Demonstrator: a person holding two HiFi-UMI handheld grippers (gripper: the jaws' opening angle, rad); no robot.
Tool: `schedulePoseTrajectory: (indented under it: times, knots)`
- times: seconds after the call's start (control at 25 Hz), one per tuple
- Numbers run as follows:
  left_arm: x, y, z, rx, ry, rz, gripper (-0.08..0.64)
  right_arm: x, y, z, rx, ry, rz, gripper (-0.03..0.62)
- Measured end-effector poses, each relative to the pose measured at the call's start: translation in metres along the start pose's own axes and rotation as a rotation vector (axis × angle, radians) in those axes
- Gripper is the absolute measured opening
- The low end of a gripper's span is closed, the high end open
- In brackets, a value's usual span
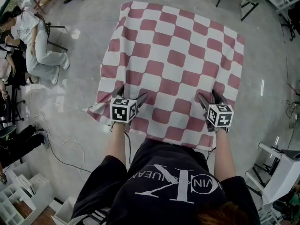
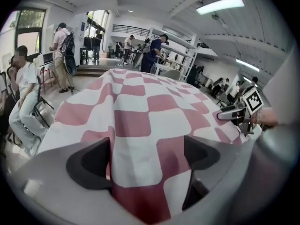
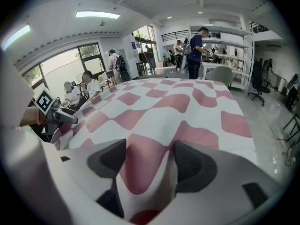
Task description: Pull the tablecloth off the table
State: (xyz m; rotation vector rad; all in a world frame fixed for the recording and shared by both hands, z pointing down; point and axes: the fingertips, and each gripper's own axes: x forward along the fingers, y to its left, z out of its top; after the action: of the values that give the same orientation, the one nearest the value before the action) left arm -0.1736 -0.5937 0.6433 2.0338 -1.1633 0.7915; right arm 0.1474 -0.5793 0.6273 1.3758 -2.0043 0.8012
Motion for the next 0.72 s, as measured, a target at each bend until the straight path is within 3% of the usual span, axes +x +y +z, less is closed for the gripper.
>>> schedulePoseTrajectory:
  times: [0.08, 0.16, 0.2, 0.48, 0.72]
  knots:
    - [0.005, -0.004, -0.003, 0.064, 0.038, 0.035, 0.468, 0.001, -0.003, -0.001, -0.024, 0.008, -0.029, 0.304]
    - [0.007, -0.003, -0.003, 0.109, 0.055, 0.087, 0.32, 0.0, -0.009, -0.003, -0.038, 0.011, -0.062, 0.239]
    - [0.008, -0.002, -0.003, 0.118, 0.057, 0.102, 0.291, -0.001, -0.011, -0.003, -0.038, 0.009, -0.074, 0.213]
    - [0.004, -0.001, -0.002, 0.088, 0.056, 0.1, 0.186, -0.011, -0.017, -0.005, 0.024, -0.033, -0.12, 0.064]
    - [0.004, -0.017, -0.004, 0.082, 0.043, 0.074, 0.069, -0.026, -0.012, -0.008, 0.033, -0.065, -0.13, 0.018]
